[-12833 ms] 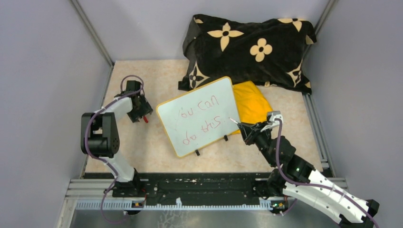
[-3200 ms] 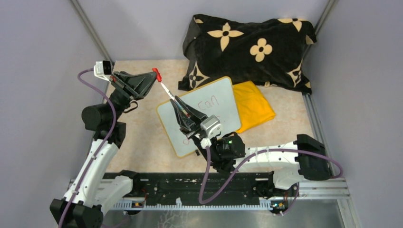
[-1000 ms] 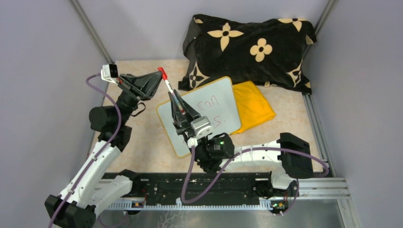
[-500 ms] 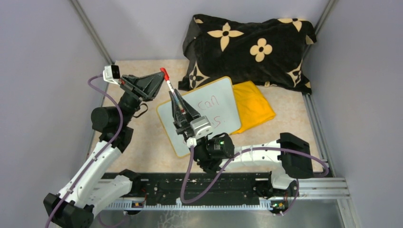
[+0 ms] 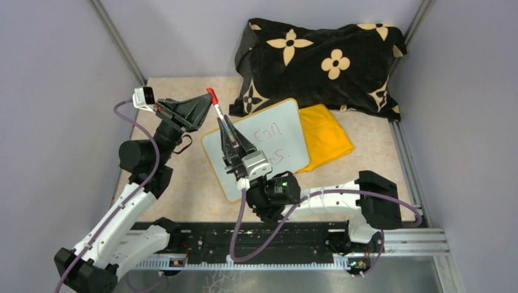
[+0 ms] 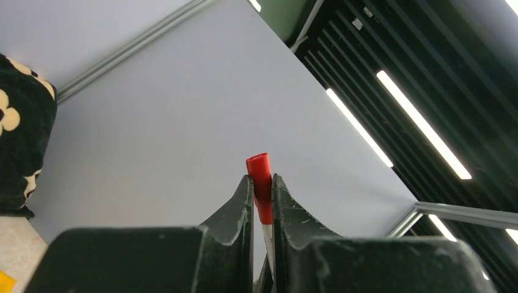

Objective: Write a sentence on the whiteboard
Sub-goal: Close the whiteboard marker at the center of the board.

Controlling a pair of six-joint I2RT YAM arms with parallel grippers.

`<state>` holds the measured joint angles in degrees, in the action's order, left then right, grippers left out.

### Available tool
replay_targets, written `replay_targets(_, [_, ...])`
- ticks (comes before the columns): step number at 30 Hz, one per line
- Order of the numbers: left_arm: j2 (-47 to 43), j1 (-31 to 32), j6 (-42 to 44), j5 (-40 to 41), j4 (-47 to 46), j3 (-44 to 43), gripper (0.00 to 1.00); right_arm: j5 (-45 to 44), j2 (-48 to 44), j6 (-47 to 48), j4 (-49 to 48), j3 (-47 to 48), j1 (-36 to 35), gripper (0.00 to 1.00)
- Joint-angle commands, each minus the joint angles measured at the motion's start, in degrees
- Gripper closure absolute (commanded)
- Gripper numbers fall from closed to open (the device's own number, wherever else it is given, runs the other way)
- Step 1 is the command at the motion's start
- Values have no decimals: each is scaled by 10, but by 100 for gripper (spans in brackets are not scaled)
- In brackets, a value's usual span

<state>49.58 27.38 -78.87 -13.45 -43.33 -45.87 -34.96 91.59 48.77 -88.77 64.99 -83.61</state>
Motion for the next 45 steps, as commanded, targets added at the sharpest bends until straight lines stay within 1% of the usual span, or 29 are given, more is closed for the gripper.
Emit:
replay_targets(1, [-8, 39, 20, -110, 4, 17, 100, 11, 12, -4, -93, 33, 2, 100])
replay_targets(11, [2, 99, 45, -92, 5, 26, 100, 4, 15, -19, -76, 41, 21, 100])
replay_targets(16, [-1, 118, 52, -81, 8, 36, 100, 5, 16, -21, -71, 47, 24, 100])
replay_targets(26, [5, 186, 80, -45, 17, 53, 100, 10, 21, -19, -69, 63, 30, 100])
replay_targets(31, [-5, 192, 89, -27, 18, 59, 100, 11, 17, -20, -67, 58, 31, 100])
replay_targets(37, [-31, 192, 134, 5, 48, 44, 100, 13, -3, -18, -62, 32, 31, 100])
replay_targets(38, [-33, 192, 140, 11, 48, 42, 98, 12, -5, -18, -62, 29, 31, 100])
replay_targets(39, [-37, 192, 146, 18, 48, 40, 92, 13, -10, -19, -59, 25, 32, 100])
replay_targets(42, [-43, 192, 157, 39, 44, 38, 70, 17, -21, -23, -49, 17, 28, 100])
replay_targets(45, [-50, 192, 173, 58, 45, 36, 38, 18, -28, -22, -47, 9, 23, 100])
